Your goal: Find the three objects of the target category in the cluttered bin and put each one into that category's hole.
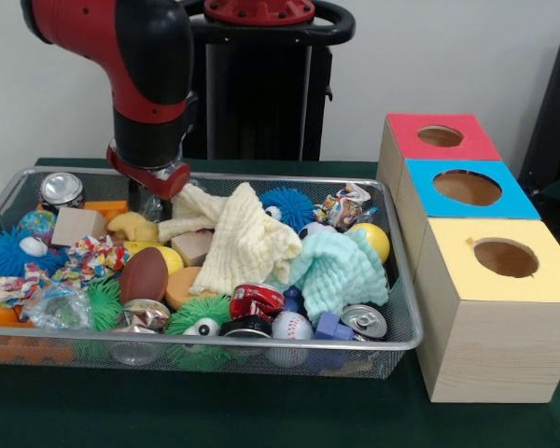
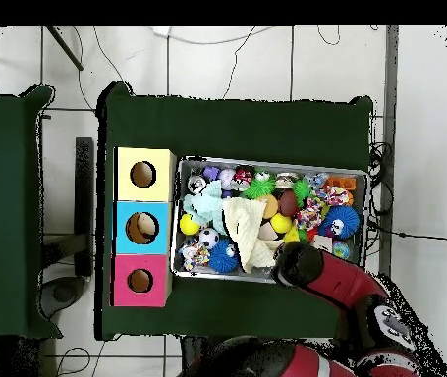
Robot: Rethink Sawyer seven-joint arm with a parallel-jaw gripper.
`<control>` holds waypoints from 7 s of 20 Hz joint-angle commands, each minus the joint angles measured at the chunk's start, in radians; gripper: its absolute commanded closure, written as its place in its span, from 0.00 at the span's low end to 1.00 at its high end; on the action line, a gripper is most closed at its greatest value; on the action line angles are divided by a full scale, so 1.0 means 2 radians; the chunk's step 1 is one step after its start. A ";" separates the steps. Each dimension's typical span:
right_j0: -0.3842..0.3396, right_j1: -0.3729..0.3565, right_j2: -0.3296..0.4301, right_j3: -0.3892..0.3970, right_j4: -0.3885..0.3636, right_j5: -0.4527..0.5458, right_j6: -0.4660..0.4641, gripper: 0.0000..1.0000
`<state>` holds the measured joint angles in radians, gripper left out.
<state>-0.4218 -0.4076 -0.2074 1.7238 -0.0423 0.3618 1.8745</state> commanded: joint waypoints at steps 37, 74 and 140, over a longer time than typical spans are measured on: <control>-0.028 0.028 0.046 -0.084 0.010 0.058 0.034 0.00; -0.005 -0.003 0.033 -0.084 0.003 0.101 0.033 0.00; -0.145 -0.099 0.220 0.103 -0.255 -0.088 -0.065 0.00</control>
<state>-0.7010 -0.6674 0.2740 1.8583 -0.4781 0.2736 1.6403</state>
